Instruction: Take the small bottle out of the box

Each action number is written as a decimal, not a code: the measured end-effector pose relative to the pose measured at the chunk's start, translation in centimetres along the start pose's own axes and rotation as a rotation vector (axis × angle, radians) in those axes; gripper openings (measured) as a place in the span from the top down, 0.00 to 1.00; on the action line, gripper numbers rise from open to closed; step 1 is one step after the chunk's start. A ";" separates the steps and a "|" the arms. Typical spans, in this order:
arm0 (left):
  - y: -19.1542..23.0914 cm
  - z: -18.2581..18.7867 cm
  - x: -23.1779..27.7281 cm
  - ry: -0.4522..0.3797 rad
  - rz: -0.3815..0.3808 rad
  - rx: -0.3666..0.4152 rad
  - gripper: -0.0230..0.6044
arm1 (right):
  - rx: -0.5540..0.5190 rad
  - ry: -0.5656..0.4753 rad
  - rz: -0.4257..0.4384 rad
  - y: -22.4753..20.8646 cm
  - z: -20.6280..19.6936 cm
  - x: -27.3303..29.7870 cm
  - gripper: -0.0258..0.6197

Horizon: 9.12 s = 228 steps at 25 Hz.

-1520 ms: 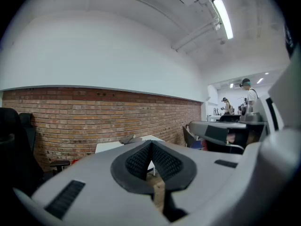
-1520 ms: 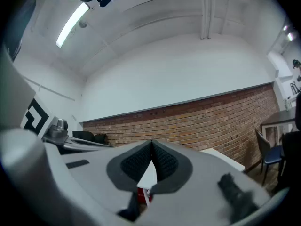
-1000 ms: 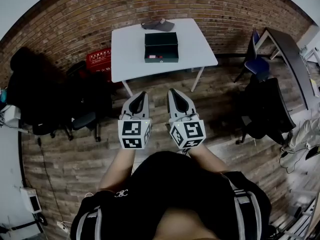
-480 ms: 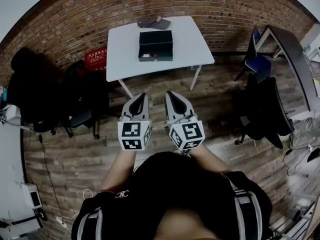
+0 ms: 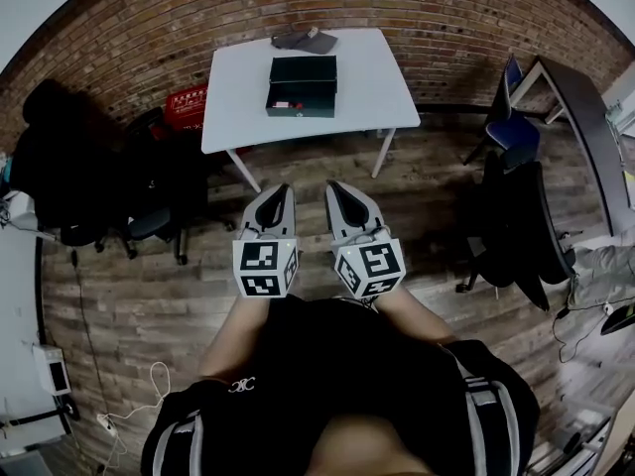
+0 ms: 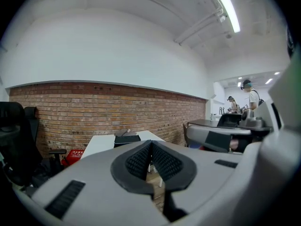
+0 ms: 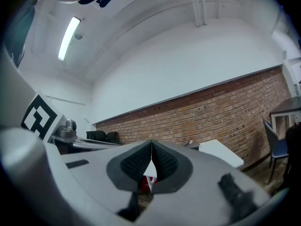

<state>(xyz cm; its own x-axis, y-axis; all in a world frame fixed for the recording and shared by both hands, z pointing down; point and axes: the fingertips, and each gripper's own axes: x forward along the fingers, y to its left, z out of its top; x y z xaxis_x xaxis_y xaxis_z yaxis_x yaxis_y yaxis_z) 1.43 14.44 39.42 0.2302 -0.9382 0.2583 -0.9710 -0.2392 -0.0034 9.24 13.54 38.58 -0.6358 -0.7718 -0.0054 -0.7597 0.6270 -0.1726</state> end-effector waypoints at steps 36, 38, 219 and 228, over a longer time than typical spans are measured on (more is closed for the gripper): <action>-0.7 -0.3 7.2 0.026 -0.076 -0.004 0.94 | 0.019 0.023 -0.071 -5.8 -1.1 2.9 0.91; 0.3 -0.1 8.3 0.028 -0.078 -0.007 0.94 | 0.016 0.024 -0.072 -6.1 -1.1 4.4 0.91; 22.1 -1.4 43.6 0.272 -0.392 0.228 0.60 | 0.015 0.162 -0.191 -21.5 -2.6 41.2 0.91; 25.3 8.6 41.9 -0.054 -0.130 0.130 0.60 | -0.021 0.070 -0.188 -20.5 -0.2 43.5 0.91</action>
<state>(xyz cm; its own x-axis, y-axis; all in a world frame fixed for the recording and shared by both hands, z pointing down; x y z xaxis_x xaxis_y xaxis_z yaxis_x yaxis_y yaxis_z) -12.96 -33.06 41.80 0.3597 -0.9085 0.2126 -0.9171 -0.3862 -0.0988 -2.86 -32.85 42.05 -0.4894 -0.8670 0.0936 -0.8684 0.4747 -0.1434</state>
